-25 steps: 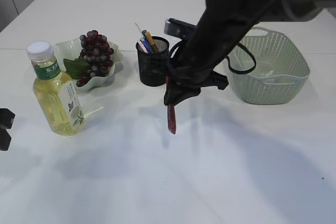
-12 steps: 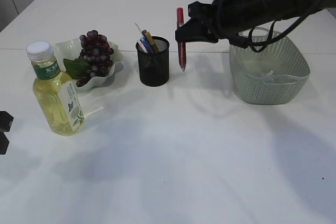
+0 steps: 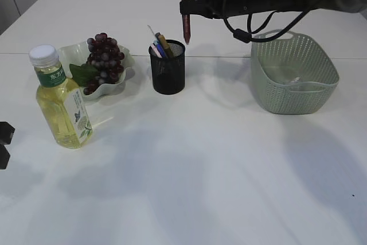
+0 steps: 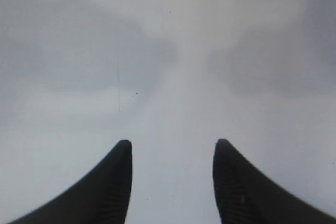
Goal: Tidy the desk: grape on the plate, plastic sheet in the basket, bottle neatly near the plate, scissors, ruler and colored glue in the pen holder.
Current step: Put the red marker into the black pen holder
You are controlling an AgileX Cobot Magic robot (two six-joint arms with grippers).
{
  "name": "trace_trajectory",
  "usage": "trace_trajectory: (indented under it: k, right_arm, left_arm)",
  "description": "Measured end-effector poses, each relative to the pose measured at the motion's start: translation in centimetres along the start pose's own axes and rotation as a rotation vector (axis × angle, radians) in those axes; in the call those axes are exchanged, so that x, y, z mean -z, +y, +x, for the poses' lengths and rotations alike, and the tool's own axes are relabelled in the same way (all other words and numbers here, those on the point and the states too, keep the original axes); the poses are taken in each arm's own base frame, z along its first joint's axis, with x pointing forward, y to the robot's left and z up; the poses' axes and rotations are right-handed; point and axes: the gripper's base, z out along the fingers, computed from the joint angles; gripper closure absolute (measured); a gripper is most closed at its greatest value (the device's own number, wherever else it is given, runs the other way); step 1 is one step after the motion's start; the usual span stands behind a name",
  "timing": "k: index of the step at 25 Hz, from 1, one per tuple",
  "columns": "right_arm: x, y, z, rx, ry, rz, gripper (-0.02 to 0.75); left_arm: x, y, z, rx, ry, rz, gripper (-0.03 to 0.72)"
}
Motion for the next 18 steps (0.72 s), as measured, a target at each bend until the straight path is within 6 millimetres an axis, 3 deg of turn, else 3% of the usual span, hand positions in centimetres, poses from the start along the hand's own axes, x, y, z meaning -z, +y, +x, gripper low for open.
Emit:
trace_trajectory:
  k: [9,18]
  right_arm:
    - [-3.8,-3.9,1.5,0.099,-0.135,-0.021,0.657]
    - [-4.7,-4.7,2.8,0.084,-0.203,-0.038,0.624]
  left_arm:
    - [0.0,0.0,0.0,0.001,0.0,0.0,0.326]
    - [0.0,-0.1,-0.2,0.001,-0.025,0.01,0.326]
